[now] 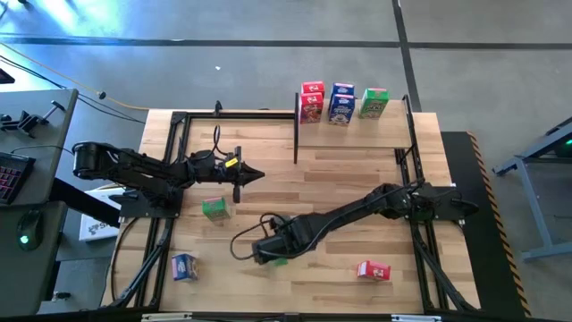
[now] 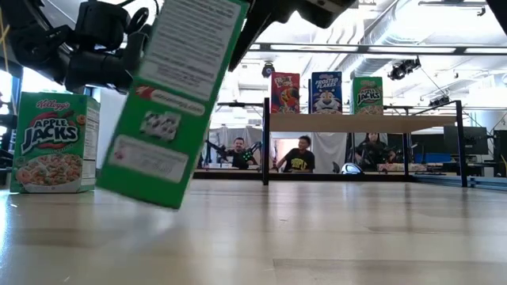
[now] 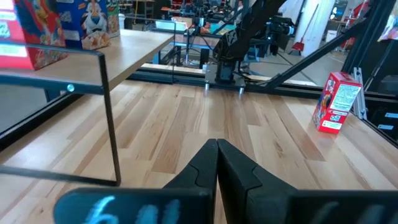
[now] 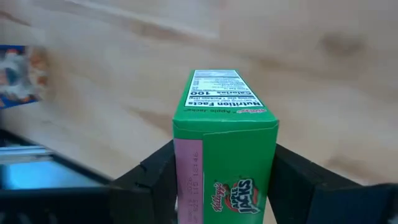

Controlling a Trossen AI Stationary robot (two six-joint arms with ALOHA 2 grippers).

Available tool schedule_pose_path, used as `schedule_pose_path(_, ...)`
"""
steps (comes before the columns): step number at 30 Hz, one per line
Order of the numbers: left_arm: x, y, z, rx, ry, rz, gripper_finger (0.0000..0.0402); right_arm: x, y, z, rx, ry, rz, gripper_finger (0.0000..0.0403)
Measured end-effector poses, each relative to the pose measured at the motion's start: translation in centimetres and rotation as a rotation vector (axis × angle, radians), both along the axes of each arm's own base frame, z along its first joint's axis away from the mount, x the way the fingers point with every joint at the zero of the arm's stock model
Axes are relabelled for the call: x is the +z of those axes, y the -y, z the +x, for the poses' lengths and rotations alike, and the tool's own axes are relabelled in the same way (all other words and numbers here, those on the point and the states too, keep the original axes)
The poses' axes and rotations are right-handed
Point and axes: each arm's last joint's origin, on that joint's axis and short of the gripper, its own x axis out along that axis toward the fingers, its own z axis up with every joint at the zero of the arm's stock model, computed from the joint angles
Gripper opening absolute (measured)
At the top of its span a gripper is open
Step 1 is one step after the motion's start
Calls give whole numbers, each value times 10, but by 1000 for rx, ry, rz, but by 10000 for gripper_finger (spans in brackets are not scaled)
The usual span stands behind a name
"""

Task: Stack cereal on shelf
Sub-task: Put the bottom green cereal box on the shelf and aligned with the other green cereal box

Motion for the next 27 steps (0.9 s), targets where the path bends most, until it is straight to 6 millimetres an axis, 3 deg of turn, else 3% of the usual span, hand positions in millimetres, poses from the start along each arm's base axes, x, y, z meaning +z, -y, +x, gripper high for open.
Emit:
schedule_pose_path(5,-1,-5,-2,-12,-10,-33,0,18,27,-10,126,-61,-94,181)
schedule_pose_path(15,0,-15,-17,7,-5,-70,0,72,104,-42,524,-176,-287,181)
schedule_pose_path(20,4,-15,-27,-13,32,-81,0,103,146,-55,722,-103,-378,181)
schedule_pose_path(27,4,-13,-33,-35,37,-99,0,152,203,-91,930,-9,-528,181)
